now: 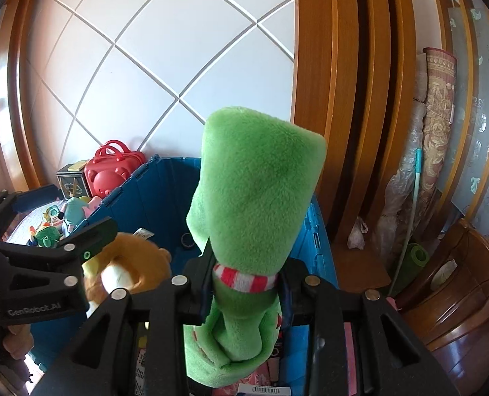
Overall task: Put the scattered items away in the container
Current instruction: 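Open both tools to drop the bear and green plush into the blue box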
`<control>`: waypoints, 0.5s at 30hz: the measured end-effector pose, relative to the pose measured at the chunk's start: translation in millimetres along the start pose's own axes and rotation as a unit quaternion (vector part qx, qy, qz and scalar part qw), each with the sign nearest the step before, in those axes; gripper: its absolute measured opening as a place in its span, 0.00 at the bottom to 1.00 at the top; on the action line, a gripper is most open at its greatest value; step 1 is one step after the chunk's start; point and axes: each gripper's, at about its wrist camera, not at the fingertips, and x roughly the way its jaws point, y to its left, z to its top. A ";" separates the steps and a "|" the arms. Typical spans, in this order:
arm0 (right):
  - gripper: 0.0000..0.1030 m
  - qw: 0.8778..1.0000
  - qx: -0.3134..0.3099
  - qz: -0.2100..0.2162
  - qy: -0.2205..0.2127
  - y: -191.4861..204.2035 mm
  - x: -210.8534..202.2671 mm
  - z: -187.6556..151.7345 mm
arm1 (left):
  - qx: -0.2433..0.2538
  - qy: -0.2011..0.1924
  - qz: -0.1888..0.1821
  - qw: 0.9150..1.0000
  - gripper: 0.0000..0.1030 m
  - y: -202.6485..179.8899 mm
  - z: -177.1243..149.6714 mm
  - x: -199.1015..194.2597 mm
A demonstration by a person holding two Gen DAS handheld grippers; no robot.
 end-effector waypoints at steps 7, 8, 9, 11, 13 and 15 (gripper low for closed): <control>0.63 1.000 0.001 -0.001 -0.001 0.8 5.4 1.9 | -0.012 0.007 0.007 1.000 1.00 12.2 -3.5 2.5; 0.66 1.000 0.002 -0.003 -0.002 0.6 4.6 2.1 | -0.013 0.007 0.007 1.000 1.00 13.9 -3.9 2.5; 0.74 1.000 0.003 -0.005 -0.004 0.1 3.7 2.2 | -0.015 0.007 0.007 1.000 1.00 15.5 -4.3 2.6; 0.81 1.000 0.005 -0.010 -0.006 -0.7 2.0 2.4 | -0.015 0.005 0.007 1.000 1.00 17.3 -5.5 0.6; 0.84 1.000 0.007 -0.014 -0.009 -1.4 0.0 2.6 | -0.017 0.003 0.007 1.000 1.00 19.3 -6.5 -1.4; 0.89 1.000 0.007 -0.017 -0.011 -0.7 -3.3 2.4 | -0.020 0.001 0.007 1.000 1.00 21.5 -7.5 -3.5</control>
